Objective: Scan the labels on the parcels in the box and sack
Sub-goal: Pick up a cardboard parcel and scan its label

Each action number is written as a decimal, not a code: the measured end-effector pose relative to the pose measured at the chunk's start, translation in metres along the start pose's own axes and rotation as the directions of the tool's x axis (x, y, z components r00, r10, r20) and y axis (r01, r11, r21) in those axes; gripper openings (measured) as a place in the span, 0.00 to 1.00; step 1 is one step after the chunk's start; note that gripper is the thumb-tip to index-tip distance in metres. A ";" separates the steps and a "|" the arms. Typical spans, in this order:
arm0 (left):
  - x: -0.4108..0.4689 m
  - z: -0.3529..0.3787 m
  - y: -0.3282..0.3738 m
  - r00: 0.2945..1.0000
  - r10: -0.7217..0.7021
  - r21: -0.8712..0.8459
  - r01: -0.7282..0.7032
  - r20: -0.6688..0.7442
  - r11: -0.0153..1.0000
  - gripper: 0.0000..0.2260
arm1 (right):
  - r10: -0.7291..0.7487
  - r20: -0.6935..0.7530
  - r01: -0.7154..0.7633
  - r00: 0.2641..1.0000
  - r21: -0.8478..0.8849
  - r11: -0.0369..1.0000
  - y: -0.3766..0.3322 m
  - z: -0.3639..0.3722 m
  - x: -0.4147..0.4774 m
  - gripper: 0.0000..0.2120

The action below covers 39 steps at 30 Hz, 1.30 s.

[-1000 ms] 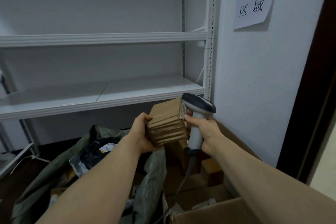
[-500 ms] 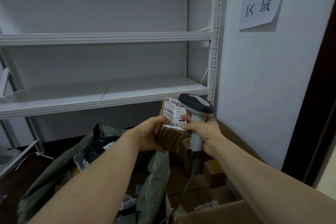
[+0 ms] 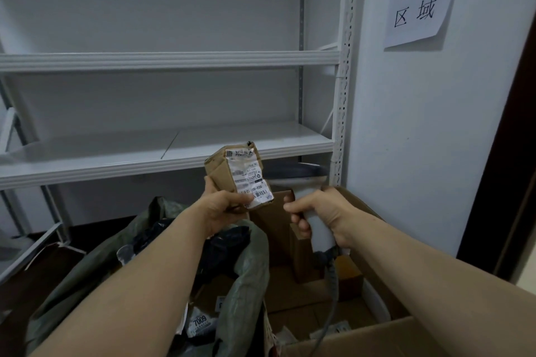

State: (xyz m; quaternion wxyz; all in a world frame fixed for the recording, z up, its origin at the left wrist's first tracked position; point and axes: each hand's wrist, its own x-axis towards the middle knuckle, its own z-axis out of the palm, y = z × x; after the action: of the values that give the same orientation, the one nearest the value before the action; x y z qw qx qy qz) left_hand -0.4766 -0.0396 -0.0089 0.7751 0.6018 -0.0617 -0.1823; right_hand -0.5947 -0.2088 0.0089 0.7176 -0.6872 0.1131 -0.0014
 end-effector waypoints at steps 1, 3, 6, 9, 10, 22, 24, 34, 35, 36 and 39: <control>0.001 -0.001 0.000 1.000 0.006 0.005 -0.006 -0.006 1.000 0.38 | 0.002 0.009 -0.001 1.000 -0.019 1.000 -0.001 0.001 0.000 0.05; 0.003 -0.003 0.000 1.000 0.018 0.022 -0.018 -0.017 1.000 0.37 | 0.002 0.027 0.000 1.000 -0.048 0.999 -0.003 0.003 0.001 0.05; 0.002 -0.005 0.000 1.000 0.022 0.040 -0.022 -0.009 0.999 0.35 | 0.003 0.049 0.000 0.999 -0.058 0.998 -0.005 0.006 0.004 0.05; 0.002 -0.007 0.001 1.000 0.008 0.046 -0.007 -0.006 0.999 0.34 | -0.001 0.064 0.006 0.998 -0.074 0.997 -0.008 0.007 0.003 0.05; 0.003 -0.008 0.002 1.000 0.003 0.044 -0.002 -0.007 0.999 0.34 | -0.002 0.071 0.007 0.998 -0.081 0.997 -0.009 0.007 0.003 0.05; 0.004 -0.010 -0.001 1.000 -0.017 0.029 0.016 0.007 0.999 0.33 | -0.085 0.049 0.086 0.995 -0.034 0.996 -0.005 0.013 0.008 0.04; 0.004 -0.011 -0.001 1.000 -0.027 0.018 0.027 0.004 0.999 0.33 | -0.110 0.018 0.110 0.994 0.000 0.994 -0.006 0.014 0.009 0.04; 0.007 -0.021 -0.002 1.000 0.003 0.023 -0.003 0.010 1.000 0.36 | 0.026 -0.038 -0.031 0.999 -0.138 0.990 -0.007 0.008 0.009 0.07; 0.007 -0.022 -0.001 1.000 0.006 0.022 -0.006 0.004 1.000 0.37 | 0.062 -0.040 -0.068 0.997 -0.168 0.984 -0.005 0.006 0.010 0.08; 0.008 -0.023 0.000 1.000 0.008 0.024 -0.008 -0.001 1.000 0.38 | 0.094 -0.037 -0.099 0.995 -0.189 0.977 -0.003 0.005 0.010 0.07; 0.009 -0.026 0.001 1.000 0.014 0.038 -0.013 -0.012 0.999 0.43 | 0.177 0.008 -0.172 0.984 -0.202 0.964 0.001 0.006 0.011 0.04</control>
State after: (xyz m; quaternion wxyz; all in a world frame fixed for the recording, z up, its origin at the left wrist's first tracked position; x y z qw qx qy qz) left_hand -0.4599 -0.0187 -0.0157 0.7652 0.6170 -0.0641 -0.1721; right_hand -0.5831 -0.2049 0.0064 0.6434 -0.7434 0.1635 0.0818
